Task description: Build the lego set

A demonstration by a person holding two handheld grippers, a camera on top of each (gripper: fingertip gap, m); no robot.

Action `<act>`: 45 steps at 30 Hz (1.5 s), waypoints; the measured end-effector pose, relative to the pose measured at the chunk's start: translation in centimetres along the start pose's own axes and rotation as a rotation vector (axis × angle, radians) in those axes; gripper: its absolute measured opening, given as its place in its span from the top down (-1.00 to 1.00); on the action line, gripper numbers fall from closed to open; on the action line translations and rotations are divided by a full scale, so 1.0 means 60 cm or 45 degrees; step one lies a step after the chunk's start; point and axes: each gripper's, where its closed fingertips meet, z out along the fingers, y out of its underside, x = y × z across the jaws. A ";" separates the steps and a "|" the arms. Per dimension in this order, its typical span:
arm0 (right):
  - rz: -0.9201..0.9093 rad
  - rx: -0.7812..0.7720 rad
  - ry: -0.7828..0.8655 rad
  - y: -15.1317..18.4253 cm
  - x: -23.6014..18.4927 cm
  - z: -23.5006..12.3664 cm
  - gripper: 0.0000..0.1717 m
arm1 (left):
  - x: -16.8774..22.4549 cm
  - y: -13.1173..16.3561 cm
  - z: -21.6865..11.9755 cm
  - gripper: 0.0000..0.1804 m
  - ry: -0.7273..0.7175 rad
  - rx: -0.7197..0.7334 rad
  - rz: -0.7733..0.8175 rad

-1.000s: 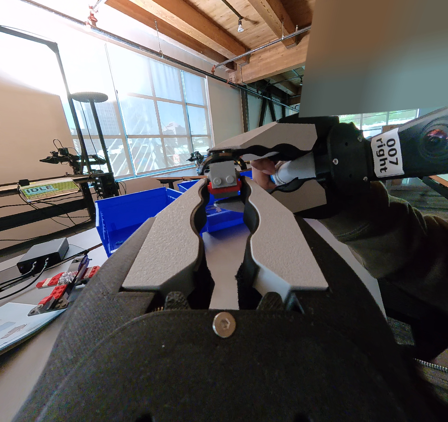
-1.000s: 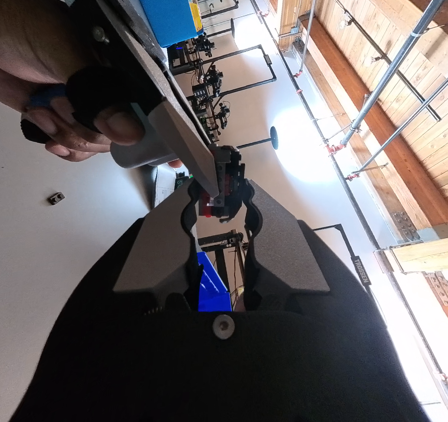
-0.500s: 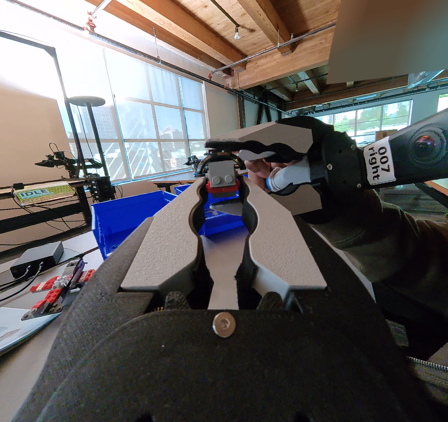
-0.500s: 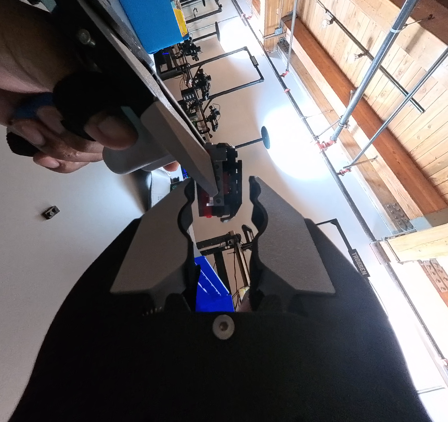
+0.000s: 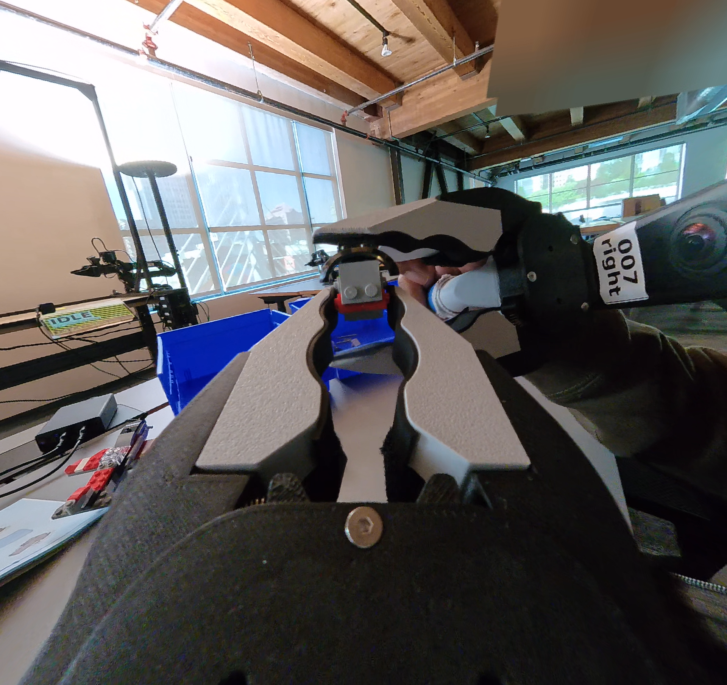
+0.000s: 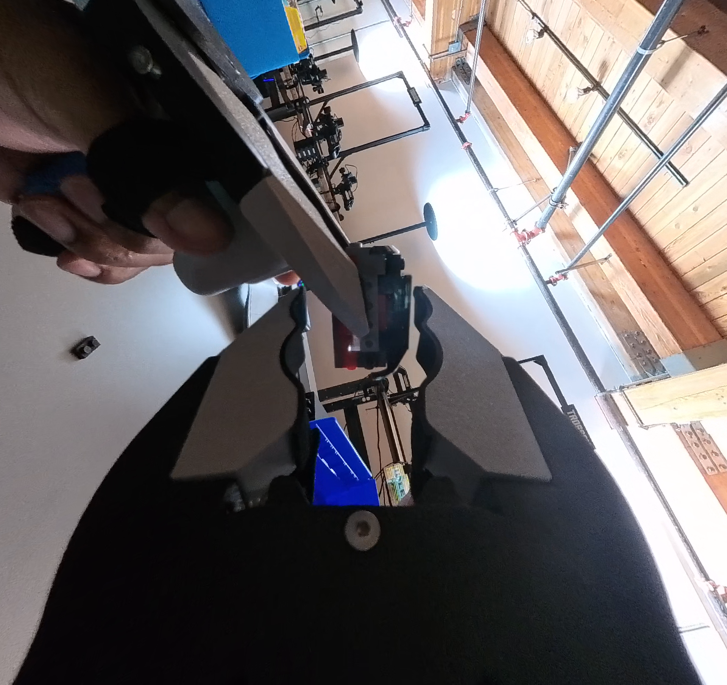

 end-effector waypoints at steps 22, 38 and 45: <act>-0.001 -0.026 -0.025 0.011 -0.009 0.004 0.54 | -0.003 0.020 0.001 0.73 -0.045 -0.110 0.090; -0.068 -0.099 -0.041 0.023 -0.016 0.010 0.57 | -0.008 0.030 0.002 0.74 -0.048 -0.149 0.038; -0.077 -0.109 -0.039 0.026 -0.018 0.010 0.57 | -0.008 0.033 0.003 0.74 -0.047 -0.162 0.026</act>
